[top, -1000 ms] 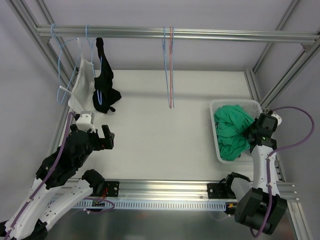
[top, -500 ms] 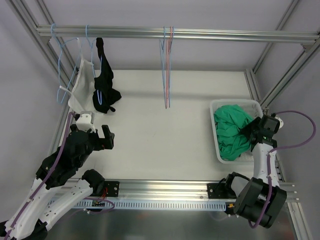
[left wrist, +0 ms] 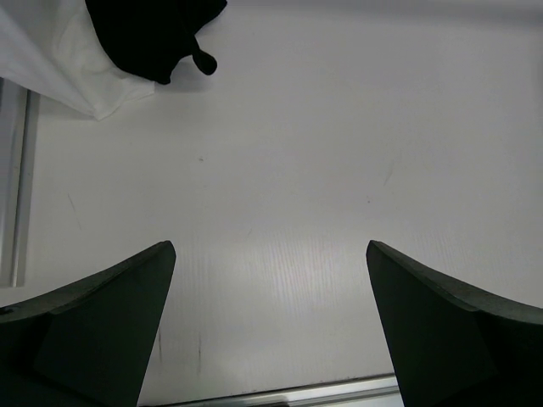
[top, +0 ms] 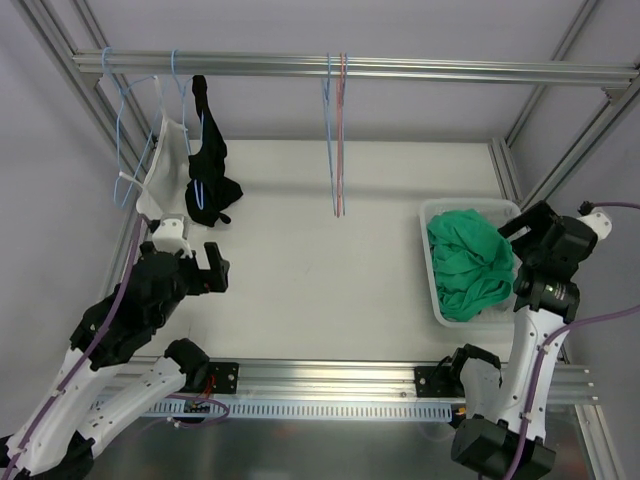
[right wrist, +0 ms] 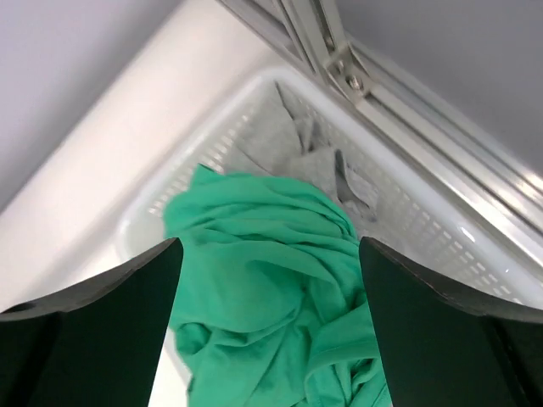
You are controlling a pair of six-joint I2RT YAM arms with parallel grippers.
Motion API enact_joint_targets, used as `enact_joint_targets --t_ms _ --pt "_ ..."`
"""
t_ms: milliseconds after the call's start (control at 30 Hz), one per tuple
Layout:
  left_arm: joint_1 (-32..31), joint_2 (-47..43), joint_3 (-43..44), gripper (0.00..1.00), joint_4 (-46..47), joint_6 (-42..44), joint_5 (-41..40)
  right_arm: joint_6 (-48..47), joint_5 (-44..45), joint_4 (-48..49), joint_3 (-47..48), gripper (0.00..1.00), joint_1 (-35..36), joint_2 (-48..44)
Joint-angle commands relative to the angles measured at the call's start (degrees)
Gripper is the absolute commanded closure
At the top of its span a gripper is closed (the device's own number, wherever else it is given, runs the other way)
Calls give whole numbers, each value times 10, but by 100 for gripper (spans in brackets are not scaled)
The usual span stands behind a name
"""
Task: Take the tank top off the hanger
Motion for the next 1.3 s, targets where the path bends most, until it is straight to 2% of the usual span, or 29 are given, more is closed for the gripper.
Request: enact_joint_targets --t_ms 0,33,100,133,200,233,333,400,533,633,700,833,967,1000,1100,1200,1233,1267 --pt "4 57 86 1 0 -17 -18 -15 -19 -30 68 10 -4 -29" --pt "4 74 133 1 -9 -22 -32 -24 -95 -26 75 6 -4 -33" --pt "4 132 184 2 -22 -25 -39 -29 -180 -14 84 0 -3 -32" --pt "5 153 236 1 -34 -22 -37 -21 -259 -2 86 0 -2 -31" --pt "5 213 290 1 -44 -10 -28 -10 -316 16 80 1 4 -28" --pt "4 233 350 1 -60 -5 -20 -9 -345 38 67 0 15 -30" --pt "5 307 466 1 -91 19 -17 -20 -351 48 58 1 32 -29" --pt "8 359 509 2 -100 48 -66 -21 -358 48 55 1 35 -24" --pt "105 452 617 1 -104 84 -48 -16 -384 60 55 1 47 -23" --pt "140 511 672 1 -102 107 -29 -20 -387 62 53 0 56 -26" --pt "163 544 694 1 -97 128 -17 -27 -386 62 50 1 65 -29" --pt "220 586 725 1 -86 136 61 -21 -398 79 37 1 73 -32" --pt "264 626 728 7 -65 144 117 -11 -413 91 30 1 75 -39" --pt "283 633 731 13 -61 143 129 -9 -418 96 26 1 77 -41" --pt "304 653 731 23 -54 135 163 -7 -421 99 24 1 80 -50" --pt "306 665 732 33 -43 137 186 -9 -421 99 23 1 83 -55" --pt "306 668 731 41 -40 138 188 -8 -421 100 22 1 84 -55" --pt "306 668 729 44 -38 139 184 -9 -421 100 22 1 85 -55"
